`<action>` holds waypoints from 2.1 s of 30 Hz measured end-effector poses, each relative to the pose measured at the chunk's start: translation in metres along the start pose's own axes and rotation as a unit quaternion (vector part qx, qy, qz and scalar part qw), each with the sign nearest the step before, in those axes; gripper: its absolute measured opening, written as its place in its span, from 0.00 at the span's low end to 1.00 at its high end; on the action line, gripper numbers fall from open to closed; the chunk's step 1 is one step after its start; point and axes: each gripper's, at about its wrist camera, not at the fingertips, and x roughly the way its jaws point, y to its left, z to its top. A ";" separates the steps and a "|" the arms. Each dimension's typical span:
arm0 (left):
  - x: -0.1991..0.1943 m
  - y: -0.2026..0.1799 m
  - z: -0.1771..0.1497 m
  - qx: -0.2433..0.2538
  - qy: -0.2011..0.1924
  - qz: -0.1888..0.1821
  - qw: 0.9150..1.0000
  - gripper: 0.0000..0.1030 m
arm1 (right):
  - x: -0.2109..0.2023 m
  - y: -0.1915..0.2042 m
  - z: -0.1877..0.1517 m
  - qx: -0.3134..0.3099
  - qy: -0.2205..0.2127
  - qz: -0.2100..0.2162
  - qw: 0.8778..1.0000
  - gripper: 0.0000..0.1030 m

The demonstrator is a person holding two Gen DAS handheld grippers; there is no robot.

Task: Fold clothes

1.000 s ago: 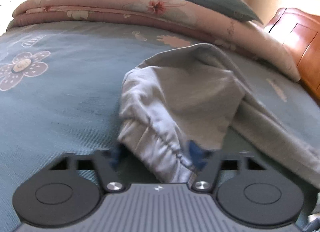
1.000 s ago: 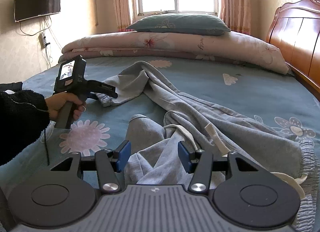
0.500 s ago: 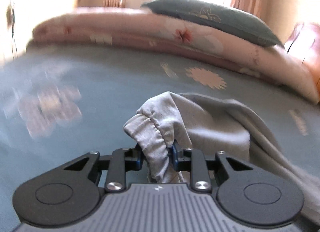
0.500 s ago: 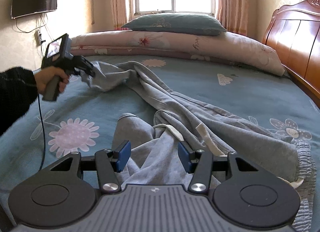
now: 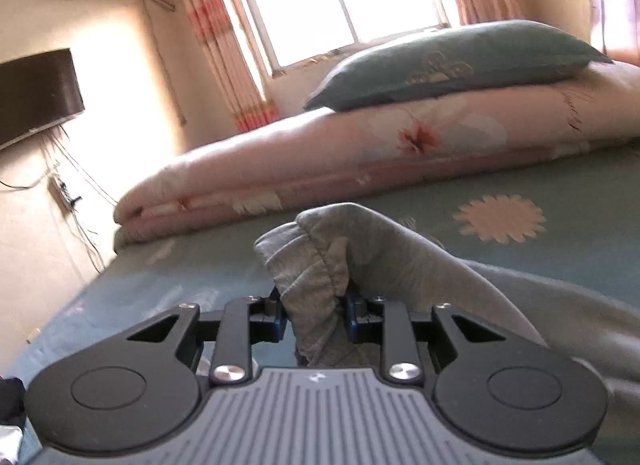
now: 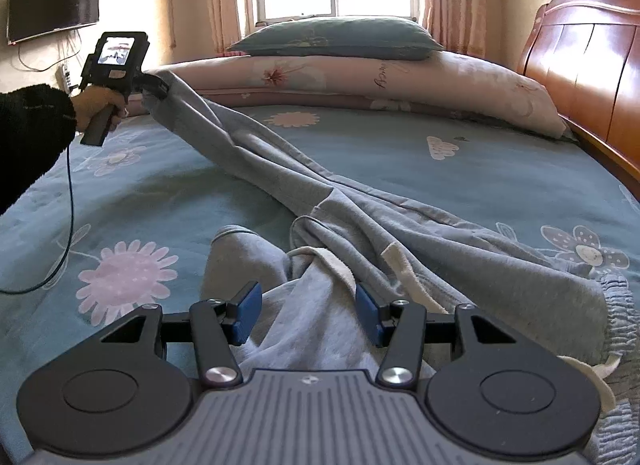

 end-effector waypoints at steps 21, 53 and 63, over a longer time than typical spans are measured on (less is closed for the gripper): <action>0.063 -0.001 -0.023 0.013 0.148 0.062 0.987 0.39 | 0.009 0.001 -0.001 0.000 0.005 0.006 1.000 0.55; -0.210 -0.075 -0.116 0.143 0.141 -0.272 0.941 0.60 | -0.113 0.043 -0.005 -0.016 -0.043 -0.026 0.999 0.69; -0.314 -0.097 -0.168 0.185 0.116 -0.359 0.907 0.68 | -0.120 0.032 -0.037 0.030 -0.028 -0.038 0.998 0.86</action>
